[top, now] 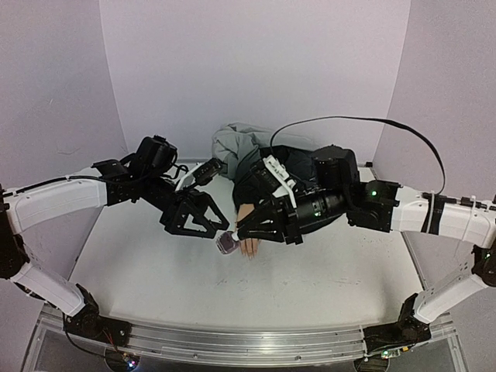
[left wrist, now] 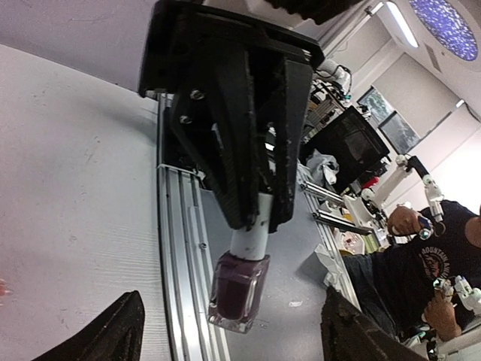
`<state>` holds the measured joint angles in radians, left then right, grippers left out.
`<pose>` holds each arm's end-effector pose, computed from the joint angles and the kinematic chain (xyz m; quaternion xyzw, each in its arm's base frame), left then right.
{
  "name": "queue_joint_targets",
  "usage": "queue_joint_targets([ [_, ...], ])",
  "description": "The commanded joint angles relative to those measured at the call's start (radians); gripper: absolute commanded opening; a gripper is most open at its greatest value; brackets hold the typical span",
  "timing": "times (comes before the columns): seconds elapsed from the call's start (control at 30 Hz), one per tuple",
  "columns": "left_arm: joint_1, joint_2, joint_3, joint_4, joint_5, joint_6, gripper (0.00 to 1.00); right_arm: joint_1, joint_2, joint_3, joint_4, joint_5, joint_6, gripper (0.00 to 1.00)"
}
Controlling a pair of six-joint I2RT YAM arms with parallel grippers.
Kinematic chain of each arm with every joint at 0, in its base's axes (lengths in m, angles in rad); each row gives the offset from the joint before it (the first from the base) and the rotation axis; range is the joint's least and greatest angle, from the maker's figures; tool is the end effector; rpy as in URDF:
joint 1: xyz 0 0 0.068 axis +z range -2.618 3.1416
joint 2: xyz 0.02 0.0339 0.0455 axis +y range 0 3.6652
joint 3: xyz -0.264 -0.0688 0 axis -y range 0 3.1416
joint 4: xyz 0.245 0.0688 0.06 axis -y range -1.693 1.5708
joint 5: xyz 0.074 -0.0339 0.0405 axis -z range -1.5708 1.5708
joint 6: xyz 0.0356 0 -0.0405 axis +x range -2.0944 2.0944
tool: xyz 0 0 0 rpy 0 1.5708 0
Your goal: Paint the nails
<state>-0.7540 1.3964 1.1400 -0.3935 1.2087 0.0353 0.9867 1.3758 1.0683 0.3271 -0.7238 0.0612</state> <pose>0.1925 -0.2265 0.3170 0.5165 0.5834 -0.6051 0.1633 0.1574 0.2809 0.3575 -0.5185 0.4731 0.5487 0.4542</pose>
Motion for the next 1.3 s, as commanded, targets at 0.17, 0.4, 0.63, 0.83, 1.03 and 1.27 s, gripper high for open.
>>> queue_joint_targets([
  [0.17,-0.044,0.024,0.013,0.009,0.118,0.030,0.71,-0.001,0.051,0.104,0.033,-0.094,-0.045,0.00],
  [0.4,-0.064,0.044,0.012,-0.015,0.096,0.039,0.71,-0.002,0.061,0.120,0.033,-0.062,-0.052,0.00],
  [0.63,-0.070,0.045,0.017,-0.037,0.086,0.067,0.58,-0.003,0.060,0.125,0.033,-0.048,-0.052,0.00],
  [0.83,-0.073,0.041,0.023,-0.041,0.083,0.077,0.49,-0.002,0.066,0.125,0.032,-0.048,-0.054,0.00],
  [1.03,-0.073,0.025,0.024,-0.041,0.072,0.089,0.36,-0.002,0.075,0.128,0.032,-0.041,-0.050,0.00],
  [1.27,-0.073,-0.036,0.014,-0.047,-0.045,0.138,0.06,-0.002,0.077,0.122,0.033,0.120,0.005,0.08],
])
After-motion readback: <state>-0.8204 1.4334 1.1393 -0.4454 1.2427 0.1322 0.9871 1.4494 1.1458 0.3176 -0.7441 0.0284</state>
